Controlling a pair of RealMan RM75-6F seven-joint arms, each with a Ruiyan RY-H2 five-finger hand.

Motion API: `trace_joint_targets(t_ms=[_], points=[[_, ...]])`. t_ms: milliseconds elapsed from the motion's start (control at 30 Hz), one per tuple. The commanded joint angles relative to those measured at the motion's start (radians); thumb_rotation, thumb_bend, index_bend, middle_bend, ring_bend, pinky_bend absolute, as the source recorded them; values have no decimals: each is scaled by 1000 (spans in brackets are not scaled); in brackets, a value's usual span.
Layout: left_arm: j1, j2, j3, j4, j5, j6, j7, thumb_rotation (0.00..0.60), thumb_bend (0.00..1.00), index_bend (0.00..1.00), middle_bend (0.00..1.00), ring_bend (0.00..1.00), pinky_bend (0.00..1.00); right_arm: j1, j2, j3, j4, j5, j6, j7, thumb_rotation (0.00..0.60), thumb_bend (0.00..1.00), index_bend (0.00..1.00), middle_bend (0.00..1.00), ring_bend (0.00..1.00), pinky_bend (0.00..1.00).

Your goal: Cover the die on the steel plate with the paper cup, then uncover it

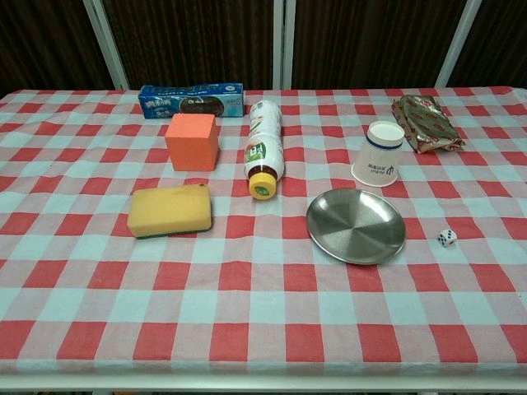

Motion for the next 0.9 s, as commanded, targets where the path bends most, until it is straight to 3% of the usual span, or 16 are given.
trace_joint_targets(t_ms=[33,300,467,600,700,900], points=[[-1,0,2,0,-2,-8,-2,600,27,155,142,46,52,3,1,0,-3,-1,-4,-4,600,271,152,272,80,125],[-2,4,7,-4,-7,-26,-12,600,22,155,142,46,51,36,2,-14,-15,-16,-69,0,600,271,154,327,153,226],[-8,1,5,-1,-7,-36,-14,600,21,155,142,46,51,108,-24,-2,-23,-29,-161,-65,600,271,214,388,220,294],[-12,7,9,-2,-5,-47,-21,600,21,155,142,46,51,194,-71,8,-1,-16,-296,-180,600,271,318,495,422,489],[-11,12,9,-3,-6,-47,-26,600,21,155,142,46,51,259,-94,11,3,11,-416,-256,600,271,338,603,572,648],[-7,12,14,0,-7,-49,-36,600,21,155,142,46,51,348,-161,15,39,77,-578,-371,600,270,372,752,730,791]])
